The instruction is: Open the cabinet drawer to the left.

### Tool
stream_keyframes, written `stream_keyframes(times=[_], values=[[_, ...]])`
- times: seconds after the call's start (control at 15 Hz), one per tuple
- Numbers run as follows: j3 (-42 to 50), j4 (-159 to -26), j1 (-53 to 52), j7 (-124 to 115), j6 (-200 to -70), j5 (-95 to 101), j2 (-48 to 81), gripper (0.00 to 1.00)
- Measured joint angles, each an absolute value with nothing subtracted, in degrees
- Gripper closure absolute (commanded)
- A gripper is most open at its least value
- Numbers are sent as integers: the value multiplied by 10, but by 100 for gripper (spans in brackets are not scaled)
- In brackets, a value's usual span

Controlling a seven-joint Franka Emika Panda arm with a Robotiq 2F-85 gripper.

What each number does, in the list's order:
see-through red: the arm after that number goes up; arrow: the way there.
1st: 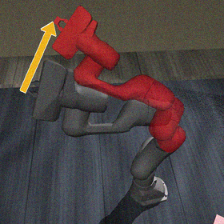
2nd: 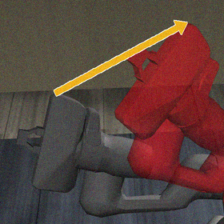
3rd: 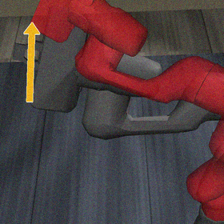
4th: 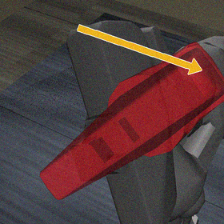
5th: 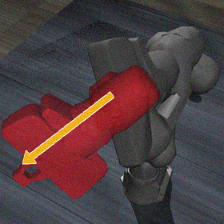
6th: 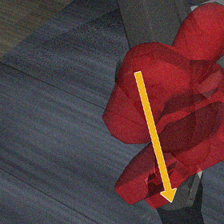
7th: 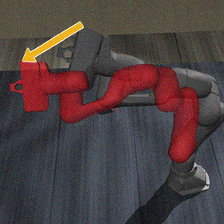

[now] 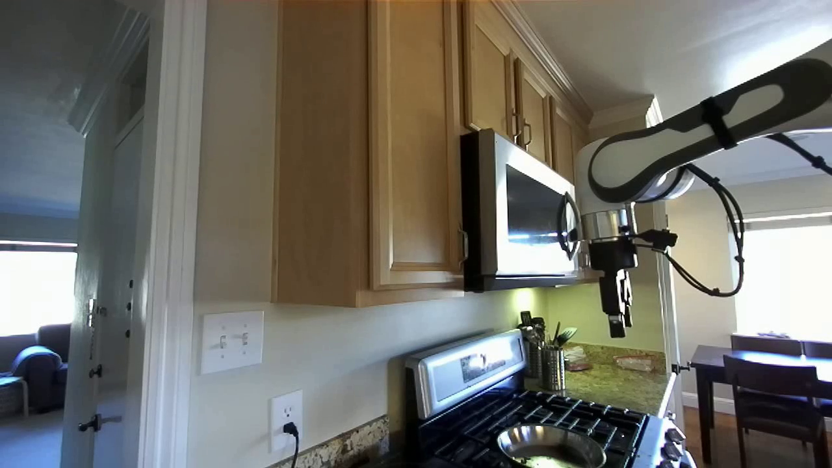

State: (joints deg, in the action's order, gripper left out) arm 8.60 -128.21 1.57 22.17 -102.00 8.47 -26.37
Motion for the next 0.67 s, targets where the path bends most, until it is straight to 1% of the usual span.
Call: stream_keyframes(times=[0.27, 0.67], values=[[81, -1264, 15, 219, -1077, 82, -241, 0], [69, -1177, 12, 217, -1202, 66, -167, 0]])
